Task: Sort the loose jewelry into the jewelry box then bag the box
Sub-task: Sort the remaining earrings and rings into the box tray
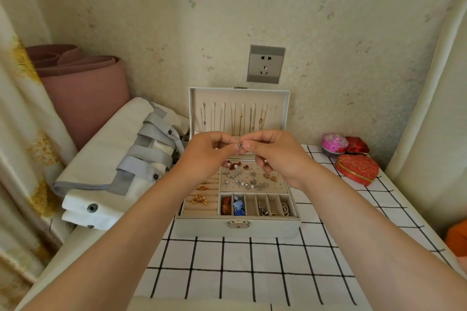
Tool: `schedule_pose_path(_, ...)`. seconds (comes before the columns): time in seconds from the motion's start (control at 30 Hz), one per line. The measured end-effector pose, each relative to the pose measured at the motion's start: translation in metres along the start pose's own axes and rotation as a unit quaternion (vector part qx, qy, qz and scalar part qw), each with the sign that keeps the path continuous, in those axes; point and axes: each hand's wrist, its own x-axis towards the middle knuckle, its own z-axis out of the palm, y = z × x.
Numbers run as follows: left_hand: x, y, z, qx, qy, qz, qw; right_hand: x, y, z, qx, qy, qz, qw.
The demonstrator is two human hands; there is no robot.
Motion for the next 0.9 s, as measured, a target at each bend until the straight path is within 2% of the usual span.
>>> schedule_pose_path(0.17,0.001,-0.003,0.001,0.035,-0.03,-0.005,0.999,0.002,0.004,0.002,0.004,0.019,-0.003,1.0)
schedule_pose_path(0.4,0.003,-0.006,0.006,0.076,-0.007,0.009,0.997,0.0,0.005,-0.001,-0.084,0.029,-0.036,0.995)
schedule_pose_path(0.57,0.002,-0.003,0.018,0.116,-0.033,0.03,0.992,0.004,0.018,-0.011,-0.119,0.078,-0.051,0.989)
schedule_pose_path(0.63,0.001,-0.002,0.026,0.188,-0.055,0.047,0.979,0.004,0.024,-0.019,-0.126,0.098,-0.046,0.986)
schedule_pose_path(0.77,-0.004,-0.012,0.041,0.373,-0.074,0.131,0.916,-0.002,0.033,-0.034,-0.191,0.101,-0.044,0.975)
schedule_pose_path(0.9,-0.005,-0.016,0.049,0.415,-0.068,0.169,0.891,-0.007,0.035,-0.044,-0.219,0.093,-0.044,0.97)
